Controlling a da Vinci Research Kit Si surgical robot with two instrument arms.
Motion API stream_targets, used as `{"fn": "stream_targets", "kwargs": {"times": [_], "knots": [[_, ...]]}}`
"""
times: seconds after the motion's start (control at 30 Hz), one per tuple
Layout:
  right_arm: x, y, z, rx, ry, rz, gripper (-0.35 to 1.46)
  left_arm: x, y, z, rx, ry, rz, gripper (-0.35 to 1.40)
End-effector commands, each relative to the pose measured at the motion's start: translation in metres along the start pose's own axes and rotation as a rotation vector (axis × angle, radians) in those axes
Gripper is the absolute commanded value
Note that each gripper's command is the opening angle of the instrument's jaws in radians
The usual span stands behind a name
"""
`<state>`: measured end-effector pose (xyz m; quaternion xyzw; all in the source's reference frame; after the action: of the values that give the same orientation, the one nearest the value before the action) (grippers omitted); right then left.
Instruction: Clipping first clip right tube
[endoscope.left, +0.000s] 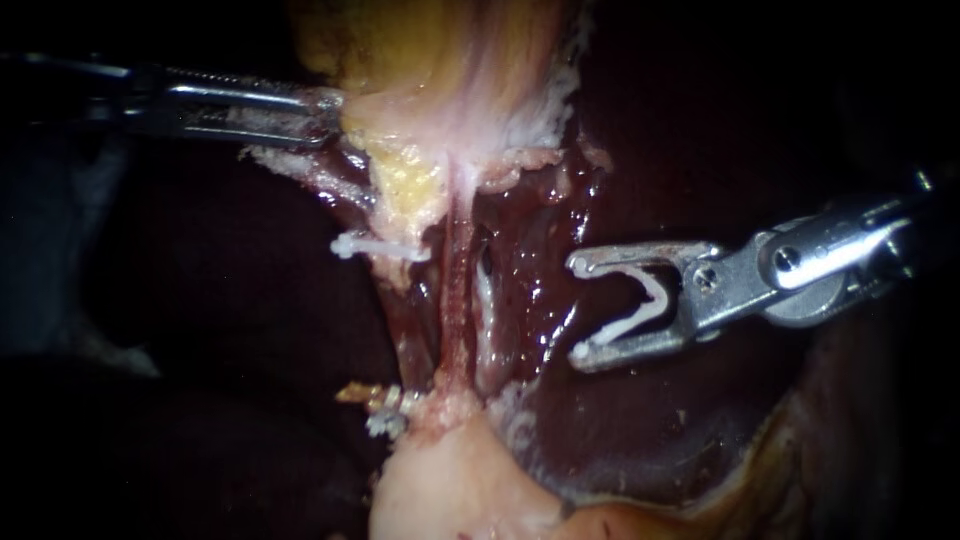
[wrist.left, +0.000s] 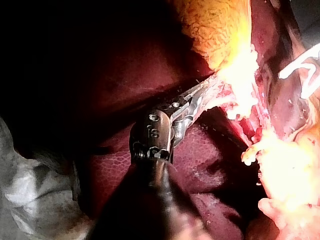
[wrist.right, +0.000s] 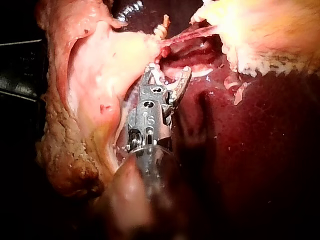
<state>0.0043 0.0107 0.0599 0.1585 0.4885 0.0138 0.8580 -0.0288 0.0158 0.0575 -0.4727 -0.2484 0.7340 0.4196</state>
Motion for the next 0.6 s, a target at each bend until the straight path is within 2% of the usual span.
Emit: {"fn": "stream_targets", "kwargs": {"times": [0.03, 0.13, 0.23, 0.43, 0.6], "knots": [[0.0000, 0.0000, 0.0000, -0.001, 0.000, 0.001, 0.50, 0.0000, 0.0000, -0.0001, -0.002, 0.000, 0.000, -0.35], [0.0000, 0.0000, 0.0000, -0.001, 0.000, 0.002, 0.50, 0.0007, 0.0002, -0.0011, -0.010, -0.003, -0.003, -0.35], [0.0000, 0.0000, 0.0000, -0.002, -0.001, 0.002, 0.50, 0.0023, 0.0006, -0.0031, 0.000, 0.000, -0.013, -0.35], [0.0000, 0.0000, 0.0000, -0.003, -0.001, 0.003, 0.50, 0.0054, 0.0018, -0.0072, 0.009, 0.044, -0.025, -0.35], [0.0002, -0.0001, 0.0004, -0.007, 0.004, 0.004, 0.50, 0.0057, 0.0018, -0.0080, 0.018, 0.050, -0.012, -0.35]]}}
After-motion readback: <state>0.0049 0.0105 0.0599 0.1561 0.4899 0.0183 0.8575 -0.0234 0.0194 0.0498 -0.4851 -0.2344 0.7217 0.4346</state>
